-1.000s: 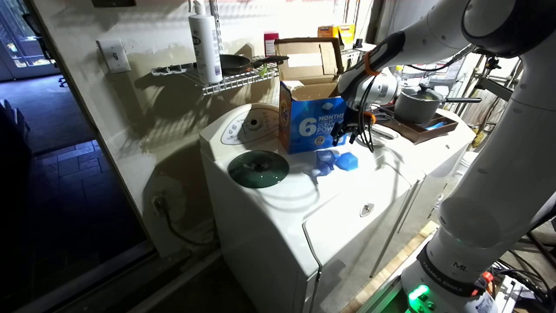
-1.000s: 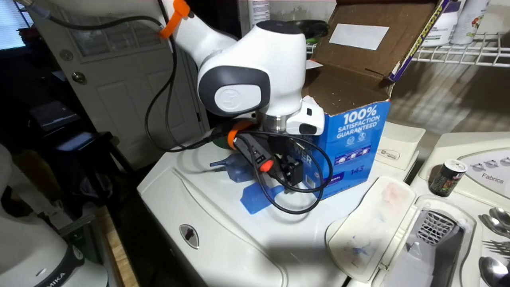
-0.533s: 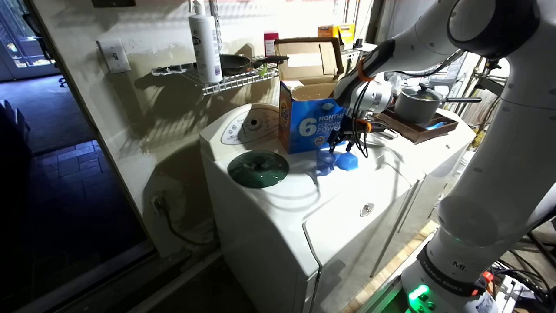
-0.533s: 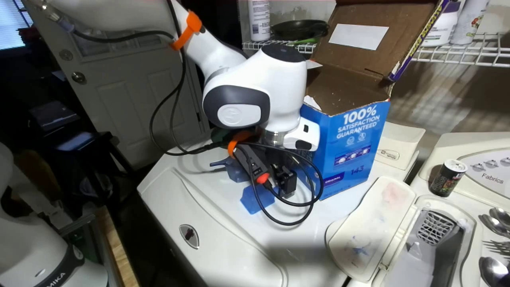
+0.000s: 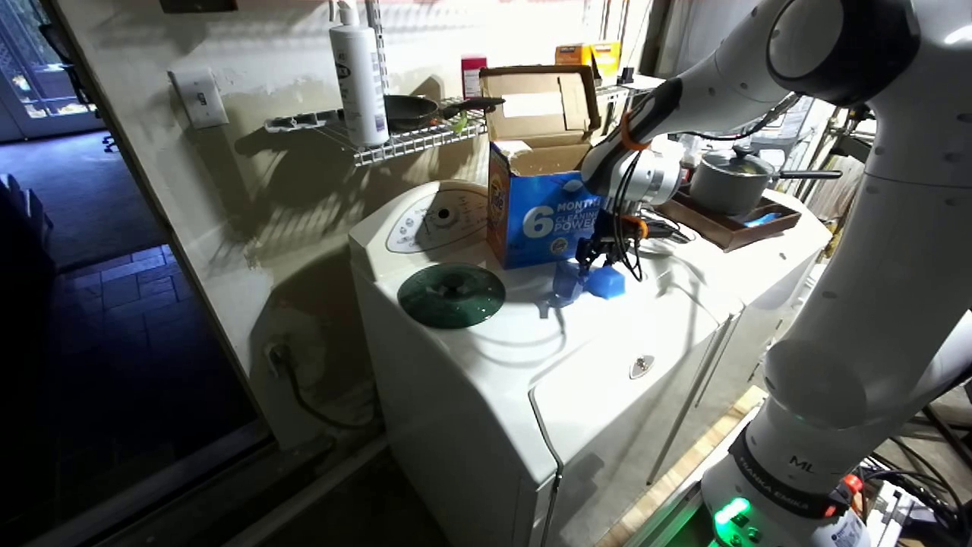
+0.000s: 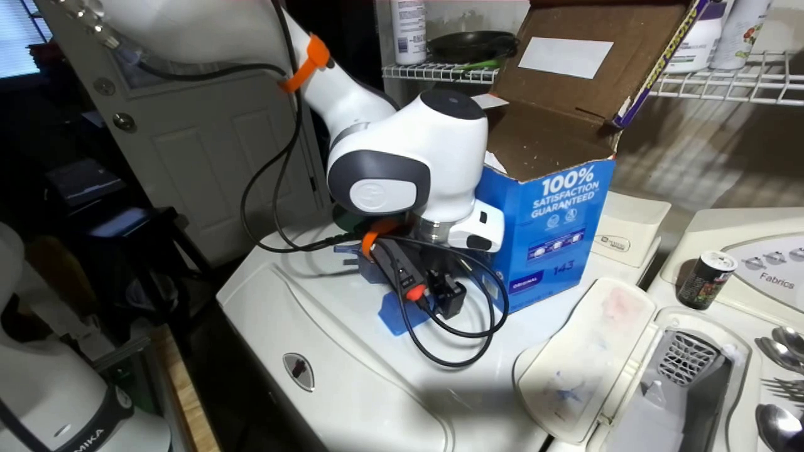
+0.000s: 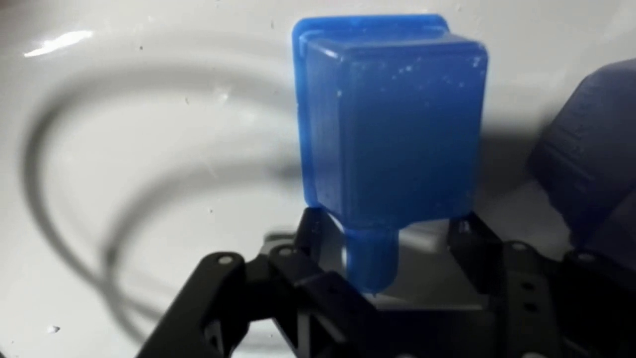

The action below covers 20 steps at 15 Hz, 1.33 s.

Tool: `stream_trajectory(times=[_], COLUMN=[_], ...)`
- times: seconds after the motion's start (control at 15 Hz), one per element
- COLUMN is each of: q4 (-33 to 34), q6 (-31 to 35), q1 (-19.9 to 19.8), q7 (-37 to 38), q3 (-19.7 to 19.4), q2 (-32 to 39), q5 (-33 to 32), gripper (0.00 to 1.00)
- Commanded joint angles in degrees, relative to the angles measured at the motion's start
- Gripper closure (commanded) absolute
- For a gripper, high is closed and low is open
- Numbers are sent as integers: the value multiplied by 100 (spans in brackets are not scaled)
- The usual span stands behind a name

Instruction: Turn the right blue object upright

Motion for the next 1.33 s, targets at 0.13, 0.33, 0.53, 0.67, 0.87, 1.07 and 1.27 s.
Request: stream_trajectory(times=[0.13,0.33,0.53,0.67,0.87,1.07,1.27], q4=[91,95,99,80,15,-55,-110], q6=[149,150,124,101,64,9,-34], q1=[-131,-126,-104,-80,-35,7,88], q7=[-10,10,132,301,564,925,1473], q3=[127,138,114,83,45,2,-36], q2=[104,94,60,-6,-139,-262,-406], q5=[30,20,-69,-178,-379,-685,-1224], gripper=[76,98,96,98,96,96,96])
